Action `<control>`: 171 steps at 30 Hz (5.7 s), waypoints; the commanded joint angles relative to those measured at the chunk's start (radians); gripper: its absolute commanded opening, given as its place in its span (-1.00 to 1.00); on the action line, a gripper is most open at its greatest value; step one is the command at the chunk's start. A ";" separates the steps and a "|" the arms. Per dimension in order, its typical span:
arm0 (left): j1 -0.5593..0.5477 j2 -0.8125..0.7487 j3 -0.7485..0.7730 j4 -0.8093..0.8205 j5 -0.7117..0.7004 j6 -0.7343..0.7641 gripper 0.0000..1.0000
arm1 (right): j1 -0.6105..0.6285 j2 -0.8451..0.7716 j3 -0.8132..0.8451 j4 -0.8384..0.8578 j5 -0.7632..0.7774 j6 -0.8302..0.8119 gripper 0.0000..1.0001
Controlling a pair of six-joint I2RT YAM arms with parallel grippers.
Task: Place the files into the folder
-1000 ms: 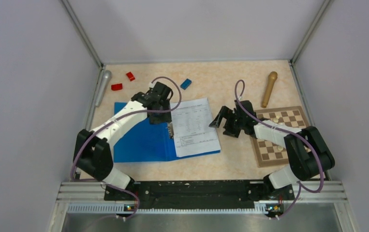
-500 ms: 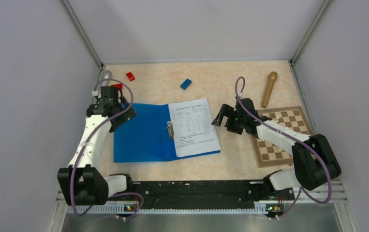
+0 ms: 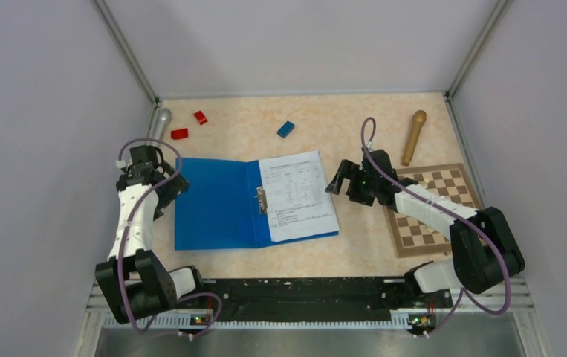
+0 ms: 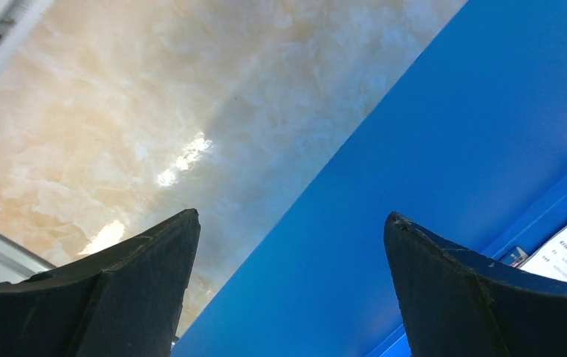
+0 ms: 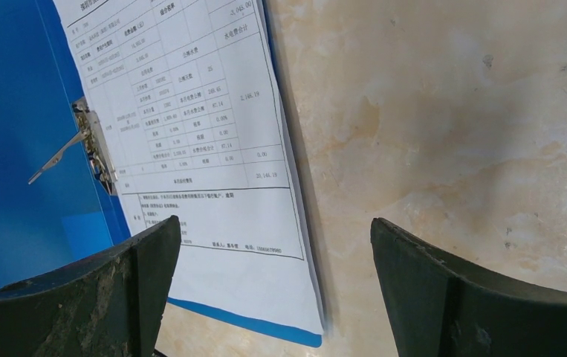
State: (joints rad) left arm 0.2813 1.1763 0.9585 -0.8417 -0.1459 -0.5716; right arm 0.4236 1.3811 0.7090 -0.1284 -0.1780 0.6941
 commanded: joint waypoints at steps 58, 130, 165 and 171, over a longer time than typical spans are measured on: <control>-0.366 -0.026 -0.104 0.218 0.249 -0.122 0.97 | 0.519 0.591 0.964 -0.464 0.322 -0.339 -0.31; -0.363 0.040 -0.115 0.228 0.224 -0.101 0.98 | 0.574 0.728 1.080 -0.542 0.534 -0.208 -0.36; -0.351 0.113 -0.132 0.273 0.267 -0.078 0.98 | 0.576 0.618 0.788 -0.403 0.481 -0.231 -1.00; -0.349 0.104 -0.132 0.281 0.282 -0.088 0.98 | 0.577 0.621 0.734 -0.378 0.483 -0.218 -1.00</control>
State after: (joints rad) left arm -0.0738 1.2861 0.8055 -0.5949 0.1177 -0.6609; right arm 0.9882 2.0117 1.4918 -0.4744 0.3126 0.4683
